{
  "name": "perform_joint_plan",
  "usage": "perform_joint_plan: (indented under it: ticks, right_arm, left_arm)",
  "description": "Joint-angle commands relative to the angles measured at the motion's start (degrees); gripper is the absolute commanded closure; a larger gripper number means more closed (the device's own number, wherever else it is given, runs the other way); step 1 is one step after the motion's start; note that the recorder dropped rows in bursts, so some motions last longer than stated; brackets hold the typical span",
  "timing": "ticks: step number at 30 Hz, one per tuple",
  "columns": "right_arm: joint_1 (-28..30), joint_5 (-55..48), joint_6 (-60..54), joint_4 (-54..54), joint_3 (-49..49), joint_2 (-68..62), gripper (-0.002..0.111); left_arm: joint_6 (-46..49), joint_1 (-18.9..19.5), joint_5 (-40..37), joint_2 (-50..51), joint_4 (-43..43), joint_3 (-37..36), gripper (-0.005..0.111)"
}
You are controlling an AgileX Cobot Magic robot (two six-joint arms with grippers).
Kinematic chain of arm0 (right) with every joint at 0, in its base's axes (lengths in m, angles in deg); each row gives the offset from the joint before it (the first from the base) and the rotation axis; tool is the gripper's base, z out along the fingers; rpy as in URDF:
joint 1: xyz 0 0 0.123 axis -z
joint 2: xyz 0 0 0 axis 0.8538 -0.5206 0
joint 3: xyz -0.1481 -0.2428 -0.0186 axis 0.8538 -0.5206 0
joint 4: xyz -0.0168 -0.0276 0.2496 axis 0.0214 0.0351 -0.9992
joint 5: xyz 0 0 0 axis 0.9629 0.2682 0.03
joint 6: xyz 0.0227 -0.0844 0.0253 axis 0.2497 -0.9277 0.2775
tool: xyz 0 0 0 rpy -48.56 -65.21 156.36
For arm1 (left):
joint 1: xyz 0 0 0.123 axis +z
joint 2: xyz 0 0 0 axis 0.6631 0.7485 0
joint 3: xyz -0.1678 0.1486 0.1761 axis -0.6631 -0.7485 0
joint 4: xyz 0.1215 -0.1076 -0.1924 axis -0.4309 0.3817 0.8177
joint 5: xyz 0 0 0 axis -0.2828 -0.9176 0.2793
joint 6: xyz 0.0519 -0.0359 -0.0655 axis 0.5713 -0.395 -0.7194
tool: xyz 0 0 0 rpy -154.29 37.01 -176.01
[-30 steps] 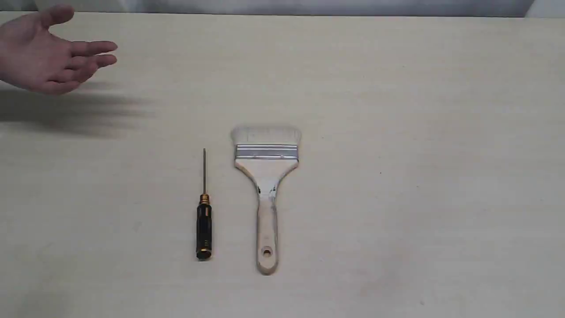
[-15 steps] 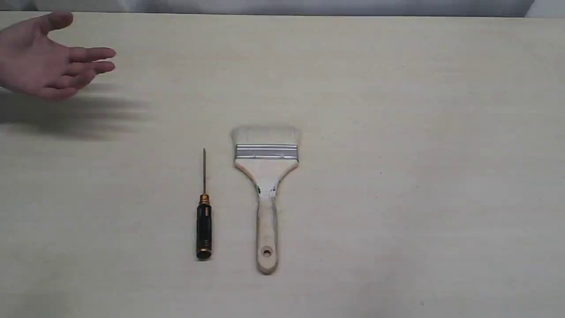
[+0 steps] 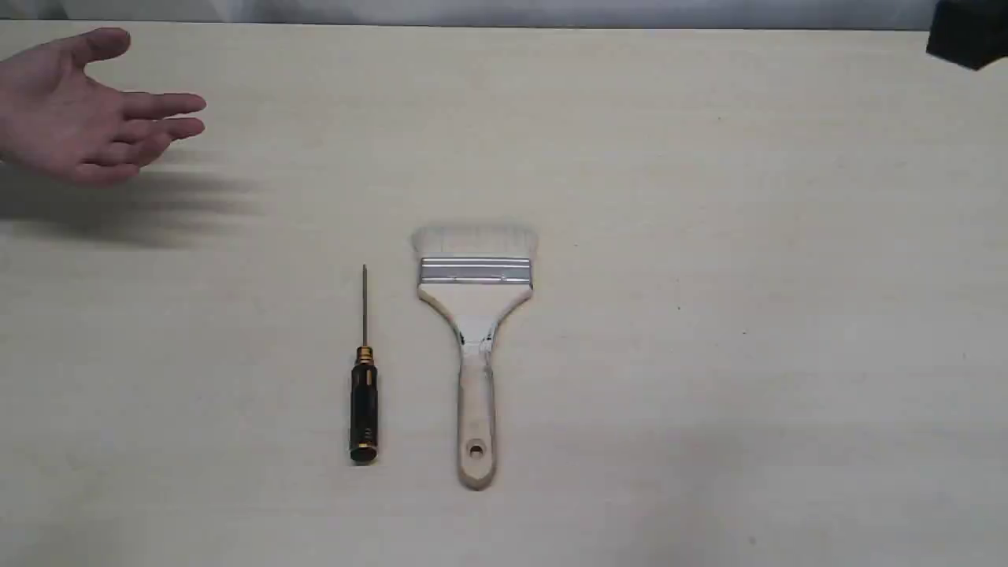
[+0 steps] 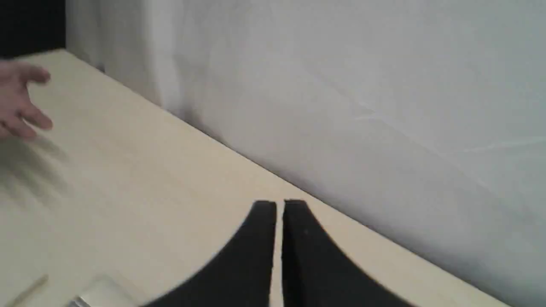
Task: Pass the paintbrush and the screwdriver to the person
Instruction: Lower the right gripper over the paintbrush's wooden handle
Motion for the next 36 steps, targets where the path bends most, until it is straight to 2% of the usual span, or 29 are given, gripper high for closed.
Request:
perform_joint_plan:
  ticks: [1,4,7,10,13,16,19,20,21,23,28,32,34,36]
  right_arm:
    - [-3.7,2.2,9.7,-0.5,0.2,0.4,0.104]
    - [-12.5,4.4,11.3,0.7,0.2,0.4,0.104]
    - [-23.8,1.9,10.7,1.6,0.2,0.4,0.104]
    - [-36.1,-4.3,2.7,3.0,0.2,0.4,0.104]
    - [-49.0,-21.8,-5.0,3.3,0.2,0.4,0.104]
    - [-59.7,-53.8,-8.8,3.3,0.2,0.1,0.104]
    - [-65.3,-84.7,-8.4,4.5,0.2,-1.9,0.104]
    - [-65.8,-91.3,-8.4,4.5,0.2,-2.8,0.104]
    - [-65.7,-93.8,-7.7,4.5,0.2,-3.4,0.104]
    - [-64.4,-90.7,-4.8,4.5,0.3,-4.1,0.104]
    - [-59.0,-65.9,4.1,-3.0,0.3,-5.3,0.1]
    - [-54.4,-53.5,8.0,-5.6,1.7,-9.8,0.075]
    - [-54.0,-52.3,7.4,-9.4,3.4,-13.4,0.061]
    - [-54.0,-52.2,3.1,-14.1,5.3,-17.4,0.053]
  left_arm:
    - [-0.1,-0.5,0.3,-0.1,0.2,-0.1,0.107]
    - [-0.1,-0.5,0.3,-0.1,0.2,-0.1,0.107]
    - [-0.1,-0.5,0.3,-0.1,0.2,-0.1,0.107]
    - [-0.1,-0.5,0.3,-0.1,0.2,-0.1,0.107]
    - [-0.1,-0.5,0.3,-0.1,0.2,-0.1,0.107]
    - [-0.1,-0.5,0.3,-0.1,0.2,-0.1,0.107]
    - [-0.1,-0.5,0.3,-0.1,0.2,-0.1,0.107]
    - [-0.1,-0.5,0.3,-0.1,0.2,-0.1,0.107]
    - [-0.1,-0.5,0.3,-0.1,0.2,-0.1,0.107]
    - [-0.1,-0.5,0.3,-0.1,0.2,-0.1,0.107]
    - [-0.1,-0.5,0.5,-0.1,0.1,-0.1,0.107]
    - [-0.1,-0.5,0.3,-0.1,0.0,-0.1,0.107]
    - [-0.1,-0.5,0.3,-0.1,0.0,-0.1,0.107]
    - [-0.1,-0.5,0.3,-0.1,0.0,-0.1,0.107]
